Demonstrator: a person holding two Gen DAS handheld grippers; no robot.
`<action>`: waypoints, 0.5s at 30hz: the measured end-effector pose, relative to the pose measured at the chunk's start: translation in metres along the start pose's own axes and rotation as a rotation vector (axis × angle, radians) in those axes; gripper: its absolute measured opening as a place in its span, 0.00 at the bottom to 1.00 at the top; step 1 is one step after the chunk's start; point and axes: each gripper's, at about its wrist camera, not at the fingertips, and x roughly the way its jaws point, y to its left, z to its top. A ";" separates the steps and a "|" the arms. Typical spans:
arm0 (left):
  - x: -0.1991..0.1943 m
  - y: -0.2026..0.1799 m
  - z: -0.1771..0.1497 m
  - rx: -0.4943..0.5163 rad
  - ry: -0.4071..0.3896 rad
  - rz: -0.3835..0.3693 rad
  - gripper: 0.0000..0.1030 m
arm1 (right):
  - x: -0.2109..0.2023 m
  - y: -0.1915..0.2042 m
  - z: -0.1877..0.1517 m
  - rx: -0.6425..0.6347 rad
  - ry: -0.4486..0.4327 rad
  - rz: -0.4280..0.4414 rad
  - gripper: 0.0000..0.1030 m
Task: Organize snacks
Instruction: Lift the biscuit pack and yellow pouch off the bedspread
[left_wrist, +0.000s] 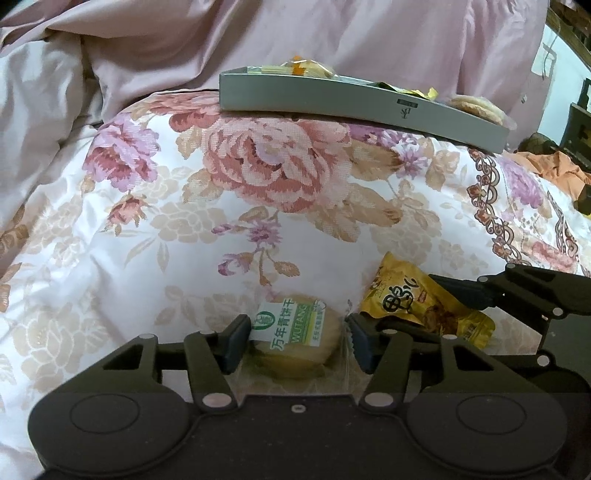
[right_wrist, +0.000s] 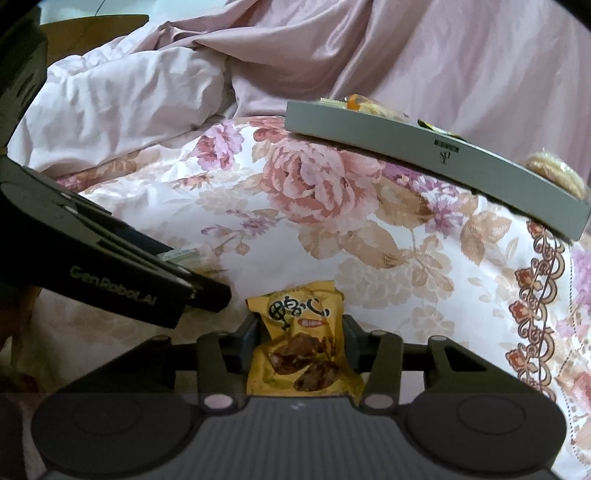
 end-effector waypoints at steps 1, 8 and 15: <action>0.000 0.001 0.001 -0.007 0.000 -0.001 0.57 | -0.001 0.000 0.000 0.003 -0.006 -0.001 0.49; -0.001 0.002 0.003 -0.035 -0.008 -0.005 0.55 | -0.003 -0.002 0.003 0.009 -0.029 -0.019 0.49; -0.003 0.003 0.003 -0.050 -0.018 0.004 0.54 | -0.003 -0.001 0.003 -0.008 -0.038 -0.043 0.49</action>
